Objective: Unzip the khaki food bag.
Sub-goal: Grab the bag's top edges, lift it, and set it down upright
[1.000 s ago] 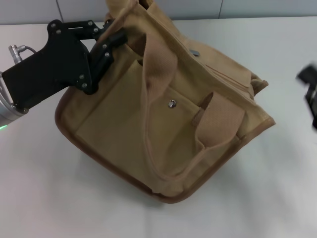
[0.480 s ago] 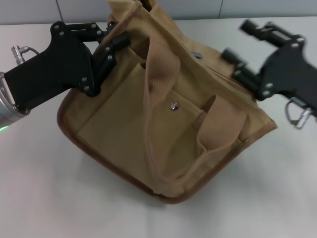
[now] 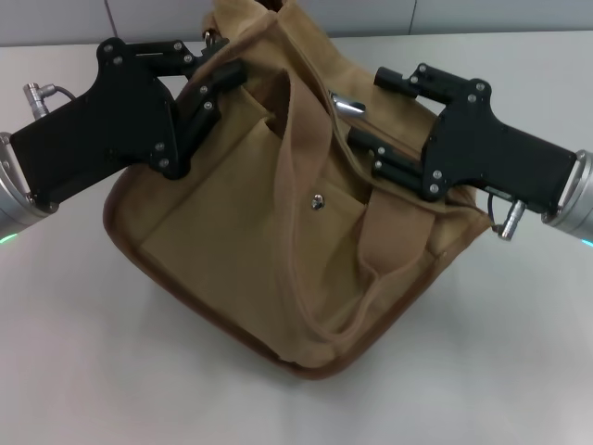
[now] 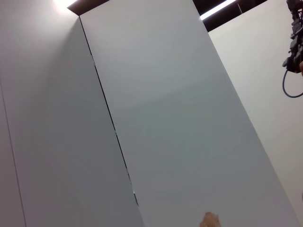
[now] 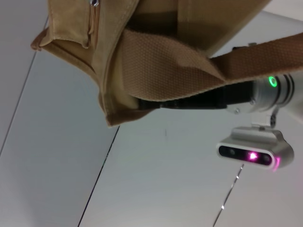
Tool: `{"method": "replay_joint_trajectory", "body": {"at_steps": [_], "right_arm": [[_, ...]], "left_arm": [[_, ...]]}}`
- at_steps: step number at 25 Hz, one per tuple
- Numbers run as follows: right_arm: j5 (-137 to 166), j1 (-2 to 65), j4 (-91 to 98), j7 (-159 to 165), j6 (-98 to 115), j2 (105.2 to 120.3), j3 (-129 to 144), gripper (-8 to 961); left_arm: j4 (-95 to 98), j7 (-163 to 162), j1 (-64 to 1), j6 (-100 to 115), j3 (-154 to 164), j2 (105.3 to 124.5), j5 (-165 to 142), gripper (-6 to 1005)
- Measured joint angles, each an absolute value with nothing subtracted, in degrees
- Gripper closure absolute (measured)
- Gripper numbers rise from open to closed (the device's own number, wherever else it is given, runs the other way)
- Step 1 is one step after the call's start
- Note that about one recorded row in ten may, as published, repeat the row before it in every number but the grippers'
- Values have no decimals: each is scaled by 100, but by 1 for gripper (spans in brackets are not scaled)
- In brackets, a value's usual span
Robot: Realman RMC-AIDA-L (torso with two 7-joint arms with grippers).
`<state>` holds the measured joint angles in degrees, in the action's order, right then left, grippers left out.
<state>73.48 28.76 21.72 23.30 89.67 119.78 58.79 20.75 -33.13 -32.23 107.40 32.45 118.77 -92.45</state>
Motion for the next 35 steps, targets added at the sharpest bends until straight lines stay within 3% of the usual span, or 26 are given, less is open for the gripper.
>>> {"method": "replay_joint_trajectory", "body": {"at_steps": [19,24,35], "right_arm": [[7318,2888,2783,2570,8345,11985,6463,371],[7308,2892,2827,2576,8277,11987,6511,549],[7302,2922,2859,2531,8256,11988,6778,614]], "left_arm": [[2076,-3313,-3296,10779,3287,11874,-9238,914],[2074,-3313,-3295,10784,3287,11874,-9237,914],[2075,-3283,-3279,10800,3288,11874,-9237,914]]}}
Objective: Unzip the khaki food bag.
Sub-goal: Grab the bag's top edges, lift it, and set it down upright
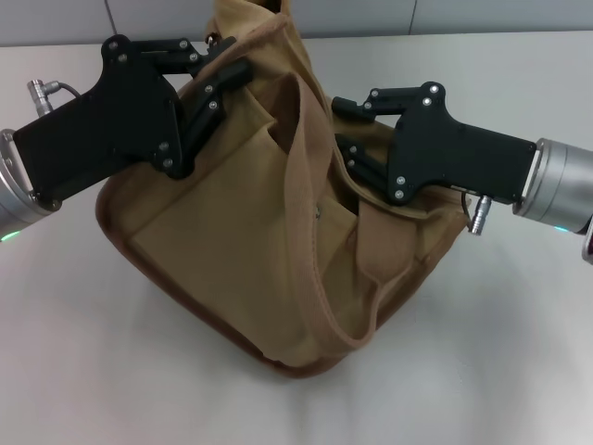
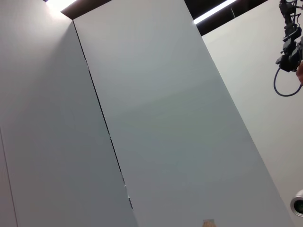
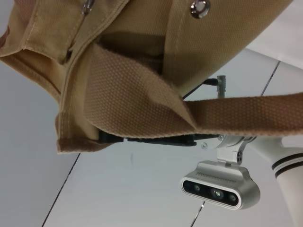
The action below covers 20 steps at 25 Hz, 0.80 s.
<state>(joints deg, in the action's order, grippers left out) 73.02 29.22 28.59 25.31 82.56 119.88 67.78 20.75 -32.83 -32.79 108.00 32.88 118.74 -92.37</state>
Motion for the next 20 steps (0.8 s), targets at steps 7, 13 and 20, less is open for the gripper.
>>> {"method": "replay_joint_trajectory", "body": {"at_steps": [7,13,20], "right_arm": [[7302,2888,2817,2046,8366,11989,6786,746],[7271,2937,2774,2031,8296,11988,6949,803],[6999,2964,2825,2047,8068,11989,7313,849]], "left_arm": [[2074,-3244,-3263,10807,3303,11874,-9237,913],[2074,-3243,-3252,10807,3305,11879,-9237,913],[2075,-3242,-3262,10810,3304,11883,-9237,913]]}}
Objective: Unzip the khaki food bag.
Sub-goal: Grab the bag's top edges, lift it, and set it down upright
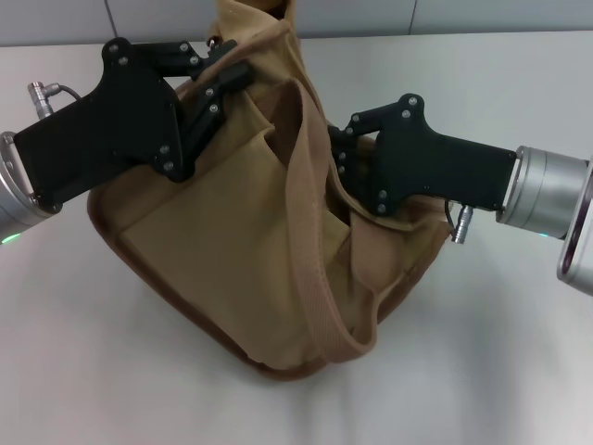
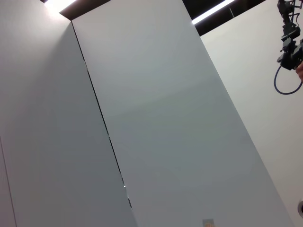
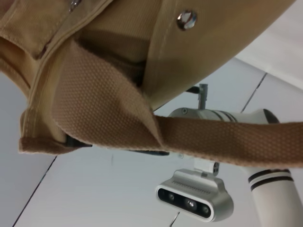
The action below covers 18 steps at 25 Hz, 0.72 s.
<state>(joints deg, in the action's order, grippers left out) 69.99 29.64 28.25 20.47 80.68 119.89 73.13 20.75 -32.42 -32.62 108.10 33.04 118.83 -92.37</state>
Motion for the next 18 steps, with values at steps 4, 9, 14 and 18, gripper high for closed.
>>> {"method": "replay_joint_trajectory", "body": {"at_steps": [4,9,14,18], "right_arm": [[6803,2934,2863,2029,8006,11988,7451,891],[6794,2815,2904,2026,8084,11989,7403,944],[6793,2356,3236,2099,8188,11987,7421,955],[6834,1849,3549,2235,8307,11972,7406,955]], "left_arm": [[2075,-3243,-3260,10816,3304,11883,-9236,913],[2074,-3243,-3252,10820,3284,11883,-9236,913],[2074,-3243,-3252,10820,3261,11883,-9237,913],[2074,-3243,-3252,10812,3254,11882,-9231,913]]}}
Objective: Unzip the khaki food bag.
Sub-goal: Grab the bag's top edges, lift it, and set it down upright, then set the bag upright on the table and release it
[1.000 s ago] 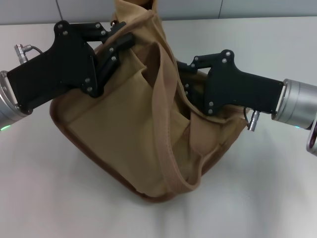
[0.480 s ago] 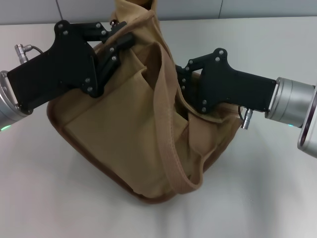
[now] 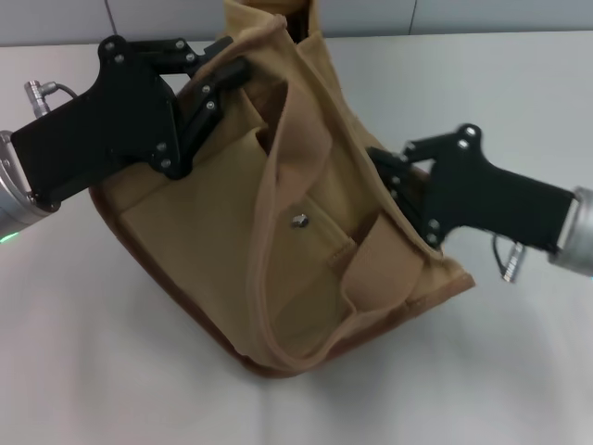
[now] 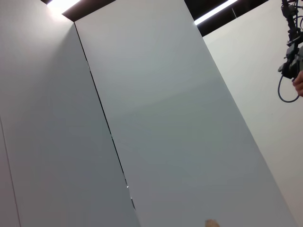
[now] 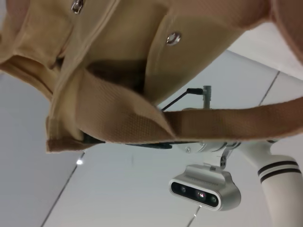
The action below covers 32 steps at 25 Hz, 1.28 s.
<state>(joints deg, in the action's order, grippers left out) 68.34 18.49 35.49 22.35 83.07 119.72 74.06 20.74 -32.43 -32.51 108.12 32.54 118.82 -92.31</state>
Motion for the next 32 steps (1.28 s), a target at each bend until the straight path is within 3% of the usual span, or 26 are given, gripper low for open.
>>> {"method": "replay_joint_trajectory", "body": {"at_steps": [4,14,27,30,32], "right_arm": [[6862,1040,3903,2449,8477,11949,7379,954],[7382,285,3949,2628,8818,11952,6637,954],[7549,279,3492,2831,9292,11947,5763,954],[7546,474,3079,2938,9477,11947,5227,936],[7545,640,2780,3032,9538,11929,4925,858]], "left_arm": [[2074,-3243,-3252,10795,3252,11882,-9217,914],[2074,-3243,-3243,10764,3243,11875,-9160,913],[2001,-3231,-3218,10667,3249,11882,-9077,914],[1867,-3155,-3210,10575,3250,11883,-8991,913],[1695,-2992,-3154,10481,3267,11883,-8881,913]]}}
